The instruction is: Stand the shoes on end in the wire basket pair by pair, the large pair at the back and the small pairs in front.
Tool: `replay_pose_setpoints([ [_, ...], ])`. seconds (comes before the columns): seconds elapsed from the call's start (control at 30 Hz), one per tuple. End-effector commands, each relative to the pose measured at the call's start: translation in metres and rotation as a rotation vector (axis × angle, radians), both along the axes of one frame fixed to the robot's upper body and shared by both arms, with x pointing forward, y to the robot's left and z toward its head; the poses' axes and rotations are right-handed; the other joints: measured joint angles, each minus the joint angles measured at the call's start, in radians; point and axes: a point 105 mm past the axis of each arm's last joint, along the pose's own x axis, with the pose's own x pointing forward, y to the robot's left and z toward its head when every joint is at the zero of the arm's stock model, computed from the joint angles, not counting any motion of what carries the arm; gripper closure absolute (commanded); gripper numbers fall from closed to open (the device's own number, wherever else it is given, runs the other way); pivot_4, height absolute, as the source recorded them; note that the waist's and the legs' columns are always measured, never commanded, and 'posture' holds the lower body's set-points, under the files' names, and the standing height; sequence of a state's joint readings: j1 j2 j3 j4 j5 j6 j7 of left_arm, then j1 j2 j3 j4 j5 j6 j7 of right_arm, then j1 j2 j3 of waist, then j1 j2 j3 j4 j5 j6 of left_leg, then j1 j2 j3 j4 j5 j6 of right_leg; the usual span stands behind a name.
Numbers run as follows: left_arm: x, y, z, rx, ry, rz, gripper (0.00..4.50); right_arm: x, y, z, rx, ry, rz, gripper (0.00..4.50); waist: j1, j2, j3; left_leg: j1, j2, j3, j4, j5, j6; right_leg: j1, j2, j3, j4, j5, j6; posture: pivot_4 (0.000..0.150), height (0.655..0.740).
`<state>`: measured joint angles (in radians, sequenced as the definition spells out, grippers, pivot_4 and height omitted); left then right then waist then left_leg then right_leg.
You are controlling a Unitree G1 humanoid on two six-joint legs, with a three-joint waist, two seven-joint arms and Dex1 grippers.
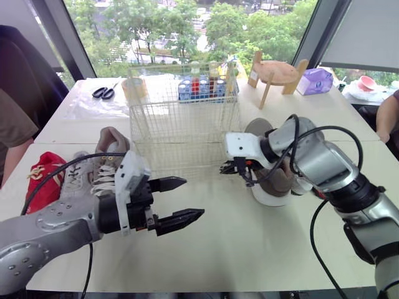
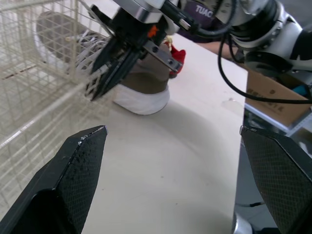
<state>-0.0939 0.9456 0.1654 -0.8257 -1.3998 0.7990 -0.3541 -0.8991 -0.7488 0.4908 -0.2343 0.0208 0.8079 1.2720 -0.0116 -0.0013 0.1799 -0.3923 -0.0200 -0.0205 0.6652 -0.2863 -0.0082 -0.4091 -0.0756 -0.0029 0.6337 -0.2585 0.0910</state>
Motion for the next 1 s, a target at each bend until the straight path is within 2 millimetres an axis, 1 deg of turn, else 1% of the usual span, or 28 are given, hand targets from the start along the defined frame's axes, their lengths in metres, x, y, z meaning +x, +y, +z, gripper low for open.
replay_pose_setpoints([
  [0.03, -0.002, -0.003, -0.001, 0.006, -0.023, -0.010, 0.00, -0.001, 0.008, 0.014, 0.043, -0.060, -0.041, 4.46, 0.000, 0.000, 0.000, 0.000, 0.000, 0.000, 0.000, 0.000, 0.000, 0.000, 0.000, 0.000, 0.000, 0.000, 0.000, 0.150, 0.7400],
  [0.23, 0.001, -0.005, -0.005, 0.003, -0.021, -0.006, 0.00, -0.001, 0.002, 0.015, 0.048, -0.072, -0.121, 4.46, 0.002, 0.000, 0.000, 0.000, 0.000, 0.000, 0.000, 0.000, 0.000, 0.000, 0.000, 0.000, 0.000, 0.000, 0.000, 0.150, 0.7400],
  [0.37, 0.004, -0.006, -0.006, 0.000, -0.023, -0.012, 0.00, -0.001, 0.003, 0.012, 0.042, -0.079, -0.122, 4.46, 0.003, 0.000, 0.000, 0.000, -0.001, 0.000, 0.000, 0.000, 0.000, 0.000, 0.000, 0.000, 0.000, 0.000, 0.000, 0.150, 0.7400],
  [0.43, 0.005, -0.005, -0.006, 0.000, -0.024, -0.013, 0.00, -0.006, 0.003, 0.011, 0.023, -0.081, -0.078, 4.46, 0.003, 0.000, 0.000, 0.000, -0.001, 0.000, 0.000, 0.000, 0.000, 0.000, 0.000, 0.000, 0.000, 0.000, 0.000, 0.150, 0.7400],
  [0.53, 0.006, -0.004, -0.006, -0.003, -0.021, -0.013, 0.00, -0.012, 0.003, 0.014, 0.041, -0.073, -0.058, 3.55, 0.001, 0.000, 0.000, 0.000, -0.001, 0.000, 0.000, 0.000, 0.000, 0.000, 0.001, 0.000, 0.000, 0.000, 0.000, 0.150, 0.7400],
  [0.6, 0.007, -0.004, -0.007, -0.014, -0.012, -0.014, 0.00, -0.012, 0.003, 0.020, 0.081, -0.071, -0.080, 2.67, 0.000, 0.000, 0.000, 0.000, -0.001, 0.000, 0.000, 0.000, 0.000, 0.000, 0.001, 0.000, 0.000, 0.000, 0.000, 0.150, 0.7400],
  [0.63, 0.007, -0.003, -0.008, -0.021, -0.006, -0.014, 0.00, -0.009, 0.002, 0.027, 0.116, -0.071, -0.101, 2.16, -0.001, 0.000, 0.000, 0.000, 0.000, 0.000, 0.000, 0.000, 0.000, 0.000, 0.002, 0.000, 0.000, 0.000, 0.000, 0.150, 0.7400],
  [0.67, 0.008, -0.003, -0.009, -0.026, 0.001, -0.012, 0.00, -0.006, 0.002, 0.037, 0.182, -0.065, -0.131, 1.70, -0.002, 0.000, 0.000, 0.000, 0.000, 0.000, 0.000, 0.000, 0.000, 0.000, 0.002, 0.000, 0.000, 0.000, 0.000, 0.150, 0.7400],
  [0.73, 0.009, -0.002, -0.012, -0.029, 0.009, -0.009, 0.00, -0.005, 0.000, 0.057, 0.305, -0.042, -0.159, 1.70, -0.002, 0.000, 0.000, 0.000, 0.000, 0.000, 0.000, 0.000, 0.000, 0.000, 0.002, 0.000, 0.000, 0.000, 0.000, 0.150, 0.7400],
  [0.77, 0.009, -0.001, -0.012, -0.034, 0.011, -0.005, 0.00, -0.006, 0.000, 0.071, 0.387, -0.040, -0.159, 1.70, 0.000, 0.000, 0.000, 0.000, 0.000, 0.000, 0.000, 0.000, 0.000, 0.001, 0.003, 0.000, 0.000, 0.000, 0.000, 0.150, 0.7400],
  [0.8, 0.011, 0.000, -0.011, -0.053, 0.013, 0.002, 0.00, -0.006, -0.003, 0.090, 0.498, -0.039, -0.167, 1.70, 0.000, 0.000, 0.000, 0.000, 0.000, 0.000, 0.000, 0.000, 0.000, 0.000, 0.003, 0.000, 0.000, 0.000, 0.000, 0.150, 0.7400],
  [0.83, 0.012, 0.001, -0.008, -0.077, 0.014, 0.009, 0.00, -0.006, -0.009, 0.109, 0.611, -0.063, -0.175, 1.70, 0.000, 0.000, 0.000, 0.000, 0.000, -0.001, 0.000, 0.000, 0.000, 0.001, 0.003, 0.000, 0.000, 0.000, 0.000, 0.150, 0.7400],
  [0.87, 0.013, 0.002, -0.003, -0.112, 0.018, 0.009, 0.00, -0.002, -0.020, 0.127, 0.732, -0.097, -0.214, 1.70, 0.001, 0.000, 0.000, 0.000, 0.000, -0.001, 0.000, 0.000, 0.000, 0.001, 0.003, 0.000, 0.000, 0.000, 0.000, 0.150, 0.7400],
  [0.9, 0.012, 0.001, 0.001, -0.143, 0.028, -0.001, 0.00, 0.001, -0.034, 0.138, 0.828, -0.122, -0.259, 1.70, 0.004, -0.001, 0.000, 0.000, 0.000, -0.001, 0.000, 0.000, 0.000, 0.001, 0.002, 0.000, 0.000, 0.000, 0.000, 0.150, 0.7400],
  [0.93, 0.009, -0.001, 0.003, -0.163, 0.045, -0.021, 0.00, 0.007, -0.052, 0.143, 0.903, -0.161, -0.331, 1.43, 0.008, -0.001, 0.000, 0.000, 0.000, -0.002, 0.000, 0.000, 0.000, 0.001, 0.001, 0.000, 0.000, 0.000, 0.000, 0.150, 0.7400],
  [0.97, 0.005, -0.002, 0.003, -0.170, 0.062, -0.041, 0.00, 0.012, -0.066, 0.143, 0.941, -0.187, -0.398, 1.12, 0.012, -0.002, -0.001, 0.000, 0.000, -0.002, 0.000, 0.000, 0.000, 0.002, 0.000, -0.001, 0.000, 0.000, 0.000, 0.150, 0.7400],
  [1.0, 0.001, -0.003, 0.001, -0.167, 0.078, -0.065, 0.00, 0.016, -0.081, 0.136, 0.942, -0.220, -0.462, 0.85, 0.016, -0.003, -0.002, 0.000, 0.000, -0.002, 0.000, 0.000, 0.001, 0.002, -0.001, -0.001, -0.001, 0.000, 0.000, 0.150, 0.7400],
])
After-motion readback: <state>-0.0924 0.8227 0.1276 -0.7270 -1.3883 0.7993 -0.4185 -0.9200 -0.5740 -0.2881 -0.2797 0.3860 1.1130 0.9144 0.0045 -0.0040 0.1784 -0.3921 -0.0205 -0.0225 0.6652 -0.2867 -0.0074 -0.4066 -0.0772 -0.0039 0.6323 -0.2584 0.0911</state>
